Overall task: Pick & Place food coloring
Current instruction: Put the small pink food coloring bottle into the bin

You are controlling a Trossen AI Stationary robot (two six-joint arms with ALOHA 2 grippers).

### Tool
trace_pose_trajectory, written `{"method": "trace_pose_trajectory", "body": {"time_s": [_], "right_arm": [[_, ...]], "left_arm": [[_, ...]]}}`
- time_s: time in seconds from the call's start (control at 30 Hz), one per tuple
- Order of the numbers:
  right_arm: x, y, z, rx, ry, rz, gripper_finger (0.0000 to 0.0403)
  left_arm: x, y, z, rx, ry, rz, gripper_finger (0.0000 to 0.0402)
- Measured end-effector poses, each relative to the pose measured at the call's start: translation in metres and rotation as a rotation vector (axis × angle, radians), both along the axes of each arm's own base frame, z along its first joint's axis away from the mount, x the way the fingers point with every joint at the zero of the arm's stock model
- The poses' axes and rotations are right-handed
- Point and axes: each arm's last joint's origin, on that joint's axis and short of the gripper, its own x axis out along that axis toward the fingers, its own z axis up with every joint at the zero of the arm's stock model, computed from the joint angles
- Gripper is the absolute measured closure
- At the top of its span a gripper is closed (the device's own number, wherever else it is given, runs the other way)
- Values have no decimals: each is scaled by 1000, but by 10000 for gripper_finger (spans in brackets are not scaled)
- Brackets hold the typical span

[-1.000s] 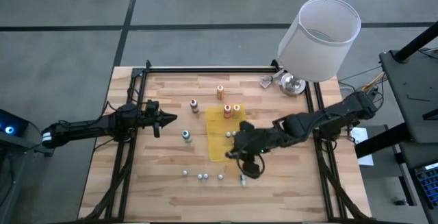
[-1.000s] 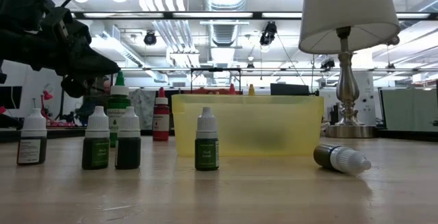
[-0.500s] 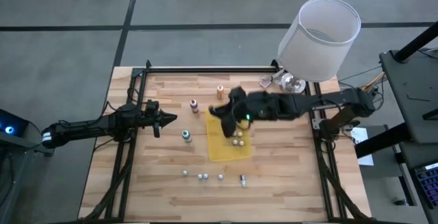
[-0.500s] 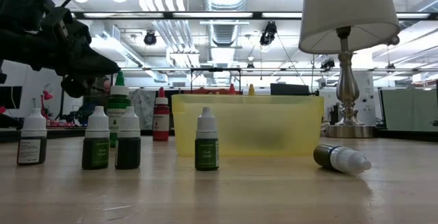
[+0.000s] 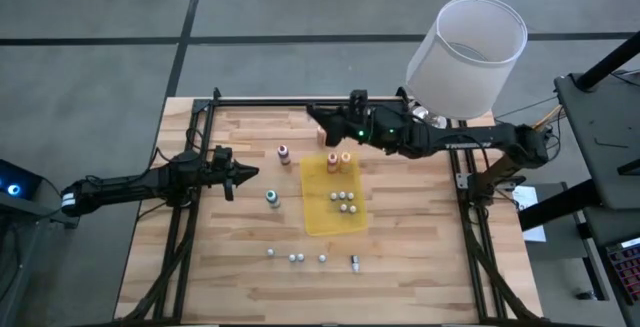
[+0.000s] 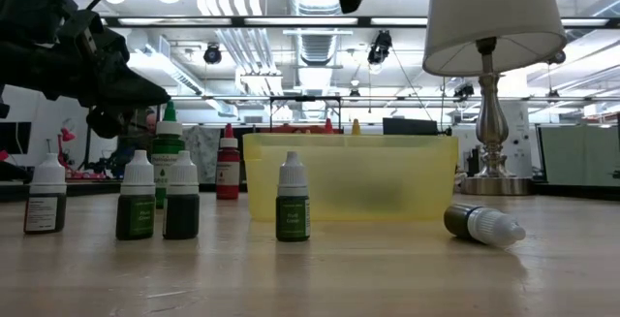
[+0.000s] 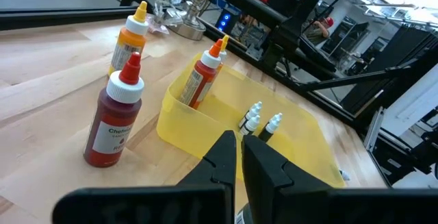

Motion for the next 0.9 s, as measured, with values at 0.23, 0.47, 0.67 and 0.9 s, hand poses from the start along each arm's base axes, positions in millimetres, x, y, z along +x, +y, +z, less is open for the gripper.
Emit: {"method": "trace_pose_trajectory", "body": {"time_s": [0.23, 0.47, 0.67, 0.9], "right_arm": [[-10, -11, -28, 137, -190, -178, 344], [-18, -15, -53, 278, -261, -335, 344], [-19, -14, -58, 309, -274, -368, 344], [-17, -15, -47, 300, -300, -366, 344]], "left_arm": [[0, 0, 0, 0, 0, 0, 401], [0, 0, 0, 0, 0, 0, 401], [0, 0, 0, 0, 0, 0, 401], [0, 0, 0, 0, 0, 0, 401]]}}
